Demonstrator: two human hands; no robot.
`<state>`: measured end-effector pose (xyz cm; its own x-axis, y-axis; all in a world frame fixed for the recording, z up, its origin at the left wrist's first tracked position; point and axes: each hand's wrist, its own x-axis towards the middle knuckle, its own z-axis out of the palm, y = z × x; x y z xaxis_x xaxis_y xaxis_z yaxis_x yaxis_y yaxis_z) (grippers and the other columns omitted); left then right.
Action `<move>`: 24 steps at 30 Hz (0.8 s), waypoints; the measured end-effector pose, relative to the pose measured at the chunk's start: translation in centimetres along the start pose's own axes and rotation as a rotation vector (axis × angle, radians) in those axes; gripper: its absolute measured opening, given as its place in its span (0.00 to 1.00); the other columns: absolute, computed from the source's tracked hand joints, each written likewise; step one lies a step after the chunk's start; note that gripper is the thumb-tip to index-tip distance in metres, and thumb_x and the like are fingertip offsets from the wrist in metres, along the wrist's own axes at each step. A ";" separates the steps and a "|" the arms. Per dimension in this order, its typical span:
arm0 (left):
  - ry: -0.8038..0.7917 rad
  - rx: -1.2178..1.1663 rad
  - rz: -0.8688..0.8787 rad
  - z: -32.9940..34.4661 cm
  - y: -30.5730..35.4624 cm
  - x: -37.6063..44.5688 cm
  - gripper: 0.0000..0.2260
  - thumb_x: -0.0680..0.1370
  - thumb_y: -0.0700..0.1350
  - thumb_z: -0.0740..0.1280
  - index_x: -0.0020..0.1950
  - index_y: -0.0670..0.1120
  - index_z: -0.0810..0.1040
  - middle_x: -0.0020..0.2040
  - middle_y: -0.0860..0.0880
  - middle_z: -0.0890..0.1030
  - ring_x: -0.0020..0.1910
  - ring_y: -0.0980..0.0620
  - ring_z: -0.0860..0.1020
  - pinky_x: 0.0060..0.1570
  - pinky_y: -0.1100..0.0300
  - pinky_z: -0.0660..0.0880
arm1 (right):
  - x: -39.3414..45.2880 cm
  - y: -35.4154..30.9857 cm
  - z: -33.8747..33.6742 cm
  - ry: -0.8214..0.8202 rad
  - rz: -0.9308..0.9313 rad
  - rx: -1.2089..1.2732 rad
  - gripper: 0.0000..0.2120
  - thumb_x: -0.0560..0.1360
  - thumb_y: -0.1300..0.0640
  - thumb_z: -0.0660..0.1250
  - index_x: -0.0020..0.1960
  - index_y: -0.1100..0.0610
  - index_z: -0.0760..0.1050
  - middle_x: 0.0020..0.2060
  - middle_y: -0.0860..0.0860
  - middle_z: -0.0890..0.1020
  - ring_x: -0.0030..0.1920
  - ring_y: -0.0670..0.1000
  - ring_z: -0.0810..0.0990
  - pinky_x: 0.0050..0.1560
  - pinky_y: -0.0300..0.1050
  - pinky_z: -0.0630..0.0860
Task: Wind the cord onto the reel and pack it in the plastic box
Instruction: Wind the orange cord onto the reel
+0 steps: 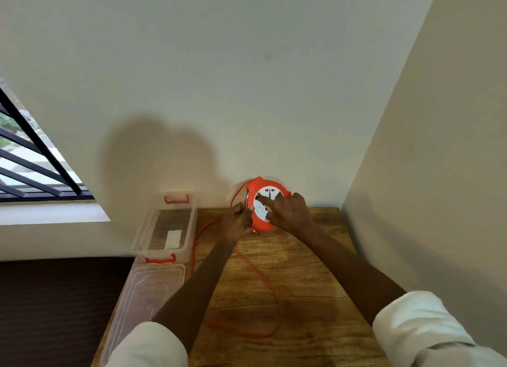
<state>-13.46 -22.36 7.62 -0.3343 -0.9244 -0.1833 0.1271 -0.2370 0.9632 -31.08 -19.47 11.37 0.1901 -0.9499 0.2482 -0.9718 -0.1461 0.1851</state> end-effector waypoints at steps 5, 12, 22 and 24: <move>0.165 -0.140 0.045 2.7 -1.4 -1.2 0.17 0.78 0.48 0.71 0.68 0.51 0.78 0.59 0.48 0.84 0.57 0.45 0.83 0.55 0.44 0.81 | 0.8 -2.3 -1.4 -0.098 0.561 0.492 0.32 0.75 0.35 0.65 0.76 0.44 0.64 0.69 0.55 0.76 0.64 0.61 0.78 0.63 0.54 0.73; 0.173 0.047 0.248 2.7 -0.8 -1.6 0.13 0.78 0.49 0.71 0.62 0.60 0.80 0.54 0.53 0.86 0.54 0.52 0.84 0.54 0.51 0.81 | 2.2 -3.3 -1.8 -0.023 1.292 1.760 0.30 0.74 0.43 0.73 0.68 0.59 0.71 0.58 0.57 0.83 0.49 0.57 0.85 0.42 0.47 0.83; 0.129 0.047 0.102 0.5 1.3 0.0 0.16 0.79 0.49 0.70 0.65 0.46 0.79 0.57 0.45 0.85 0.52 0.45 0.85 0.45 0.51 0.83 | 0.6 -0.7 -0.6 -0.039 0.851 1.059 0.20 0.78 0.41 0.65 0.60 0.55 0.79 0.49 0.53 0.86 0.42 0.53 0.84 0.44 0.47 0.78; 0.121 0.101 0.051 -0.5 2.6 0.1 0.13 0.81 0.48 0.67 0.62 0.43 0.79 0.54 0.44 0.85 0.48 0.46 0.85 0.39 0.58 0.83 | -0.4 0.5 0.3 0.051 0.606 0.675 0.14 0.79 0.43 0.64 0.58 0.49 0.79 0.53 0.50 0.84 0.51 0.54 0.83 0.49 0.49 0.78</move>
<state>-12.66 -23.21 10.01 -0.2146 -0.9650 -0.1506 0.0446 -0.1637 0.9855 -31.68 -19.23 11.07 -0.3900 -0.9057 0.1662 -0.7796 0.2288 -0.5830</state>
